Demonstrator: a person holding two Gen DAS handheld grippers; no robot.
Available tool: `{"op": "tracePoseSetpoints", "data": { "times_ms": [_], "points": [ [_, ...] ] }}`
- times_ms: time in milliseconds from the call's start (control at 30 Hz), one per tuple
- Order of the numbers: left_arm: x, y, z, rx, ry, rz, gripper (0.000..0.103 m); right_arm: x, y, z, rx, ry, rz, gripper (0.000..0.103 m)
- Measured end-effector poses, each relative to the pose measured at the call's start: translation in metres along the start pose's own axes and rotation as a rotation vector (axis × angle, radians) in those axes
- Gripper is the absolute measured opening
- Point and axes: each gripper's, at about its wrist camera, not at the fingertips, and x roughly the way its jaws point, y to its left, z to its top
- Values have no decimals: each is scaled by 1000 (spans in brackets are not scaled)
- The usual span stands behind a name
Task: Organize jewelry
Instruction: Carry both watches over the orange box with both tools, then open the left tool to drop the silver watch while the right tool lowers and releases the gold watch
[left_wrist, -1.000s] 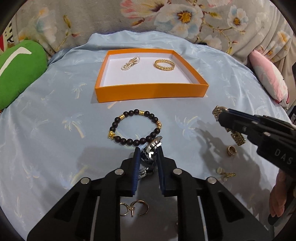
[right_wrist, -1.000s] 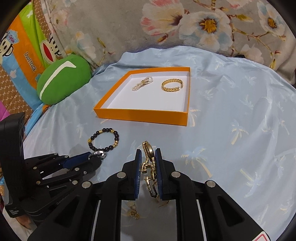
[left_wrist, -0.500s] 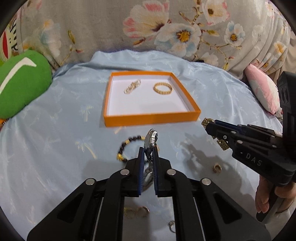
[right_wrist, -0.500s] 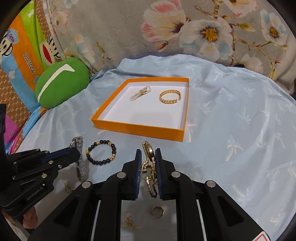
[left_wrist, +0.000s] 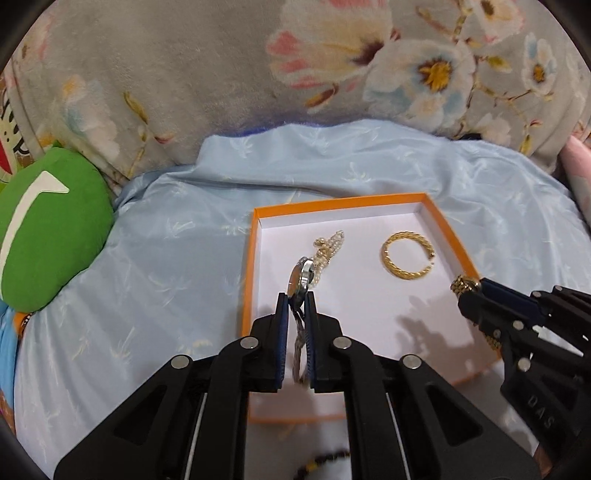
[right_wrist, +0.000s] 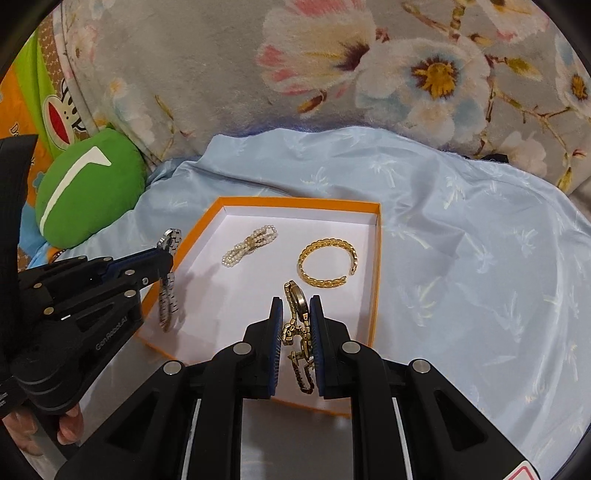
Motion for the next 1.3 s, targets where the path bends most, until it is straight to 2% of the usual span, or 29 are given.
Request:
{"op": "tracePoseSetpoints", "data": {
  "times_ms": [200,267,333,367,400,600,733,867,1000,1033,1133,1300],
  "points": [
    [43,-6,4,3,53,-1,7,45,-8,-2,-11,72,-14,14],
    [45,-2,5,-14,47,-21,9,47,-11,-2,2,60,-14,15],
    [41,3,6,-37,35,-38,18,42,-14,-1,7,43,-4,17],
    [37,7,6,-56,26,-46,31,38,-15,0,12,30,-2,17],
    [32,11,6,-72,16,-51,38,31,-17,1,21,15,0,17],
    [-8,54,-5,-194,-57,-31,38,-2,-34,1,93,-29,33,14],
    [-20,69,-16,-193,-60,20,38,-6,-27,-7,71,1,60,9],
    [-11,54,-22,-144,-17,15,37,10,-11,-12,23,40,57,5],
    [8,28,-24,-95,42,-26,38,31,-6,-13,19,78,52,5],
    [13,22,-24,-83,50,-5,40,34,-7,-12,18,73,50,3],
    [21,7,-20,-31,24,61,45,38,-10,-7,14,71,28,2],
    [28,12,-12,-59,19,56,48,41,-17,-1,24,70,22,2]
  ]
}}
